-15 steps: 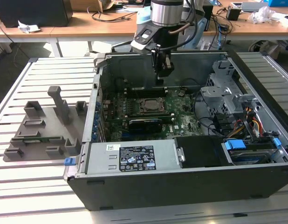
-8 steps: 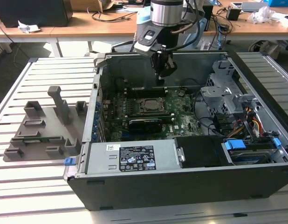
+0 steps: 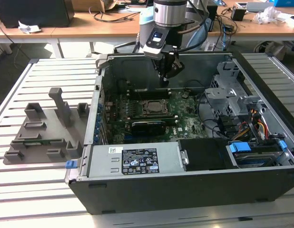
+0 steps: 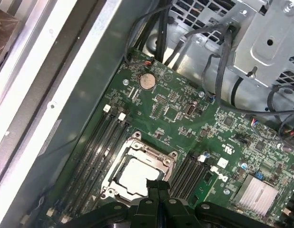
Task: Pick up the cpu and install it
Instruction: 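Install the first cpu locking lever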
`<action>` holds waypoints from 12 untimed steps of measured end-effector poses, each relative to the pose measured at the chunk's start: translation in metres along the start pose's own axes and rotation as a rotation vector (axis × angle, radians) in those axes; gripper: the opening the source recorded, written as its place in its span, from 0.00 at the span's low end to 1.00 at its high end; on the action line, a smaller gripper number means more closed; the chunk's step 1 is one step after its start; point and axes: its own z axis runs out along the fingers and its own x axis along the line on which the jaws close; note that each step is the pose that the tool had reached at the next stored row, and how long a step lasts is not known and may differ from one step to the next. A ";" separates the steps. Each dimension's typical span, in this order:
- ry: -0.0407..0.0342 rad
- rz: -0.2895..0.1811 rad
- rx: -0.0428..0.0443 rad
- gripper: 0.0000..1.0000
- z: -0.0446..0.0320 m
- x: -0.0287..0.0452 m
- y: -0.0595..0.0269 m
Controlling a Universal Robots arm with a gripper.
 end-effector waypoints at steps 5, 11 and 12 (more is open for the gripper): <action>-0.0042 -0.087 -0.0064 0.11 0.0000 0.0000 0.0000; -0.0086 -0.181 -0.0133 0.11 0.0000 0.0000 0.0000; -0.0092 -0.192 -0.0141 0.11 0.0000 0.0000 0.0000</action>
